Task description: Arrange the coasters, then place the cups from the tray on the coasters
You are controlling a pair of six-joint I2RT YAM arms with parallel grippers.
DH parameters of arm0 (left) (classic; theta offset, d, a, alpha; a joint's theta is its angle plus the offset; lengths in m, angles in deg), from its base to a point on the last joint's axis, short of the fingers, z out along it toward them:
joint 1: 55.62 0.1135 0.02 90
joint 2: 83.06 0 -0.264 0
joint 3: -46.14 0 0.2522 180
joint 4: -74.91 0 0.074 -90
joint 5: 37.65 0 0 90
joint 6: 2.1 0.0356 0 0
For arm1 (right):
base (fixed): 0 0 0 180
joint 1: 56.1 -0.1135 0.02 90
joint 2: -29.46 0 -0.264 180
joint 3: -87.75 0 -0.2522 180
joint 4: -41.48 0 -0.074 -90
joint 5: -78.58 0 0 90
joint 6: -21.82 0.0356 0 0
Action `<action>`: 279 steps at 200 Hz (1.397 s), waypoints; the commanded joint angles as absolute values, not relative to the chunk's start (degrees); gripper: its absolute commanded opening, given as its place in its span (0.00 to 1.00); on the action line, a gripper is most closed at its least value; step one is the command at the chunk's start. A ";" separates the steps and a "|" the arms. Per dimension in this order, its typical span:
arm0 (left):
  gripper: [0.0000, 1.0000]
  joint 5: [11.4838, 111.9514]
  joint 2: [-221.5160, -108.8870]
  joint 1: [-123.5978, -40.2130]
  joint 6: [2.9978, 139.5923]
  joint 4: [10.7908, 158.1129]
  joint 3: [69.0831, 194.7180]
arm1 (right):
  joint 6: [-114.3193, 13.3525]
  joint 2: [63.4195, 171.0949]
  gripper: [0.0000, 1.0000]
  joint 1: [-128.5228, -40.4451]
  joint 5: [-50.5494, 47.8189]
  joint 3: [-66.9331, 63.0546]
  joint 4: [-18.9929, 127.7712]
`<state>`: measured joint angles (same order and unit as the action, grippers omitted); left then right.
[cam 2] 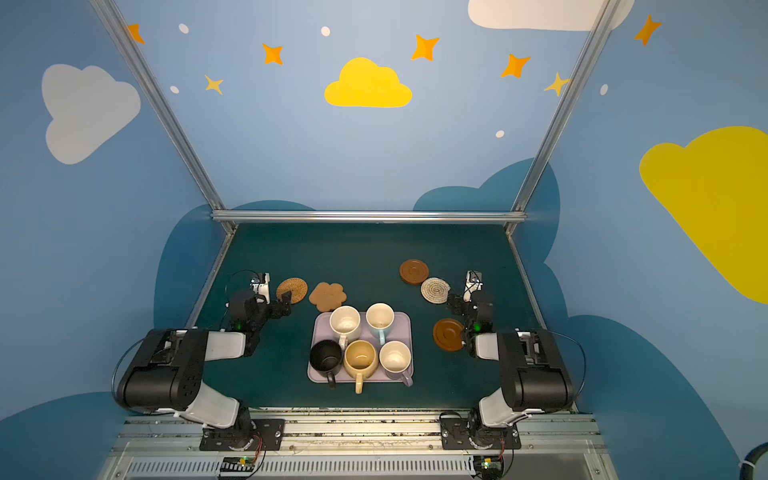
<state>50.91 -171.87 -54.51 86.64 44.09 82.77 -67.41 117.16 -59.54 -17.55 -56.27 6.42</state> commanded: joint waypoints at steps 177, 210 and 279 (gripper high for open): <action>1.00 51.20 -170.78 -54.49 87.11 44.51 83.73 | -68.01 116.91 0.95 -59.28 -16.96 -56.08 6.65; 1.00 51.20 -170.73 -54.46 87.05 44.42 83.64 | -68.00 116.82 0.95 -59.29 -16.96 -56.25 6.50; 1.00 50.68 -160.24 -54.40 86.90 56.97 86.20 | -67.80 105.68 0.95 -59.51 -14.74 -53.86 21.25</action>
<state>50.87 -163.83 -54.49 86.60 51.55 84.65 -68.02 110.56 -59.52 -16.30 -55.92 13.59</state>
